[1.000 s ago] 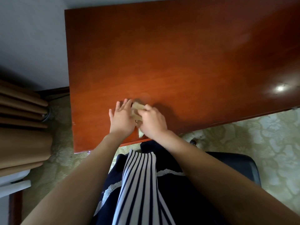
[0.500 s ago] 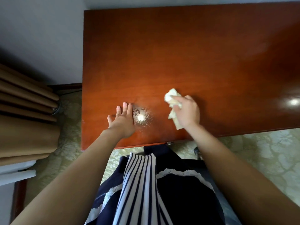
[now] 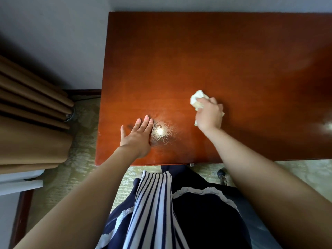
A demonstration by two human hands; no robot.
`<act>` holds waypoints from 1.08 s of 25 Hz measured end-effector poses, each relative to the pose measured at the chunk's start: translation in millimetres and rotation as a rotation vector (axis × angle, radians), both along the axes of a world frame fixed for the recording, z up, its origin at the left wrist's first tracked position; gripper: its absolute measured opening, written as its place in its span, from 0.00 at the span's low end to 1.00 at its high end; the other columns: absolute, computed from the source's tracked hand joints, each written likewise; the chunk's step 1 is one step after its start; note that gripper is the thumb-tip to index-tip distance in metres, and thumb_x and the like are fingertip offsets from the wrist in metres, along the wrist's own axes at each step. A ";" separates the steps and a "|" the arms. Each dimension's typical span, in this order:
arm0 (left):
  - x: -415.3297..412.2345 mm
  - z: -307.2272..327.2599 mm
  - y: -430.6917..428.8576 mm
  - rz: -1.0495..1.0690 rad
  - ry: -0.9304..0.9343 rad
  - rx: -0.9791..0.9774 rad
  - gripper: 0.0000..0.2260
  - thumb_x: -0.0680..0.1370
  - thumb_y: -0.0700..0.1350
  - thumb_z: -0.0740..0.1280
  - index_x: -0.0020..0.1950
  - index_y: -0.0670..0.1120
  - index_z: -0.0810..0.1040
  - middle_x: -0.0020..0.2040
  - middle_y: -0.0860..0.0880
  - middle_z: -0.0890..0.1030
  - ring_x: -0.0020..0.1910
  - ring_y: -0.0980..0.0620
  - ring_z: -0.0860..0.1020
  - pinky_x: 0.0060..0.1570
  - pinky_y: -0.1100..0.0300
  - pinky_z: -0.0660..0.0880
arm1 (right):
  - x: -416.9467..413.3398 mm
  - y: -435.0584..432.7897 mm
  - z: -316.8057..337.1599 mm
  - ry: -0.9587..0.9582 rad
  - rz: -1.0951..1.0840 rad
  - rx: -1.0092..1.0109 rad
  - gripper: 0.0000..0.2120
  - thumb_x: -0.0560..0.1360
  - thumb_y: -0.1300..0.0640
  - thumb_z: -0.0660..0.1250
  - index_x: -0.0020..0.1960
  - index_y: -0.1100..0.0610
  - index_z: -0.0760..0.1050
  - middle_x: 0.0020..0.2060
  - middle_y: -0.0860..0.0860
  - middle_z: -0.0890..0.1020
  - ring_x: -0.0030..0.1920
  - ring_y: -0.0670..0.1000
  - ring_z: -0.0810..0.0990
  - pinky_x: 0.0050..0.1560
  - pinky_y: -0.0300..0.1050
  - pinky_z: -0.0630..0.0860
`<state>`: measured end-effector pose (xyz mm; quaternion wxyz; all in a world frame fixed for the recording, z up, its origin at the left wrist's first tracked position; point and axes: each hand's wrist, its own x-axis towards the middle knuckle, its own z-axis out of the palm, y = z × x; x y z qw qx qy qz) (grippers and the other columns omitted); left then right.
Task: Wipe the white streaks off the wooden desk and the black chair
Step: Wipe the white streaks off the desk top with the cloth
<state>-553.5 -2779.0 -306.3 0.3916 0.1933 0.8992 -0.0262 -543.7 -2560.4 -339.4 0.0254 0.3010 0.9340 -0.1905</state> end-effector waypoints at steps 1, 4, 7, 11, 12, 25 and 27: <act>-0.4 -0.2 -0.1 0.001 -0.001 0.000 0.36 0.79 0.40 0.56 0.77 0.52 0.35 0.77 0.56 0.33 0.76 0.54 0.37 0.71 0.37 0.40 | 0.7 -12.1 0.7 0.006 0.078 -0.007 0.20 0.76 0.63 0.60 0.64 0.48 0.74 0.59 0.52 0.74 0.57 0.59 0.69 0.55 0.47 0.67; -2.6 -0.6 -1.0 0.000 0.001 0.012 0.35 0.79 0.40 0.55 0.78 0.52 0.36 0.77 0.56 0.34 0.77 0.54 0.38 0.71 0.36 0.40 | 7.4 -40.1 3.1 0.012 0.266 -0.024 0.20 0.76 0.62 0.61 0.64 0.47 0.74 0.59 0.50 0.76 0.57 0.57 0.69 0.51 0.49 0.70; -2.7 -0.6 1.2 0.026 -0.024 0.033 0.35 0.78 0.39 0.55 0.78 0.51 0.38 0.77 0.55 0.36 0.77 0.53 0.39 0.71 0.36 0.40 | 19.5 -50.3 6.4 0.002 0.480 -0.037 0.20 0.74 0.64 0.61 0.62 0.49 0.77 0.57 0.51 0.78 0.56 0.57 0.69 0.52 0.51 0.71; -8.3 4.2 7.4 0.067 -0.013 0.047 0.32 0.78 0.39 0.54 0.79 0.50 0.45 0.79 0.54 0.42 0.77 0.52 0.44 0.72 0.37 0.40 | 42.2 -56.9 9.2 -0.070 0.769 -0.145 0.19 0.73 0.65 0.61 0.59 0.50 0.80 0.54 0.49 0.79 0.58 0.55 0.68 0.59 0.49 0.65; -8.4 6.1 9.3 0.107 0.011 0.075 0.29 0.78 0.40 0.54 0.78 0.50 0.50 0.79 0.52 0.46 0.77 0.50 0.48 0.72 0.38 0.42 | 49.3 -55.9 8.7 -0.085 0.800 -0.209 0.19 0.72 0.66 0.61 0.57 0.50 0.81 0.53 0.48 0.79 0.55 0.52 0.67 0.58 0.45 0.63; -9.2 35.2 31.6 1.056 -0.368 1.055 0.04 0.79 0.39 0.64 0.48 0.42 0.78 0.43 0.46 0.81 0.41 0.52 0.78 0.43 0.61 0.75 | 61.5 -16.5 39.9 0.611 0.561 -0.426 0.17 0.62 0.78 0.68 0.37 0.56 0.83 0.43 0.47 0.82 0.49 0.50 0.76 0.54 0.38 0.71; -15.9 43.5 31.6 1.039 -0.291 1.178 0.05 0.80 0.39 0.63 0.50 0.40 0.77 0.45 0.45 0.80 0.43 0.51 0.79 0.46 0.60 0.77 | 68.6 -13.2 39.8 0.551 0.497 -0.453 0.15 0.64 0.74 0.70 0.40 0.55 0.83 0.46 0.45 0.81 0.51 0.47 0.77 0.56 0.34 0.70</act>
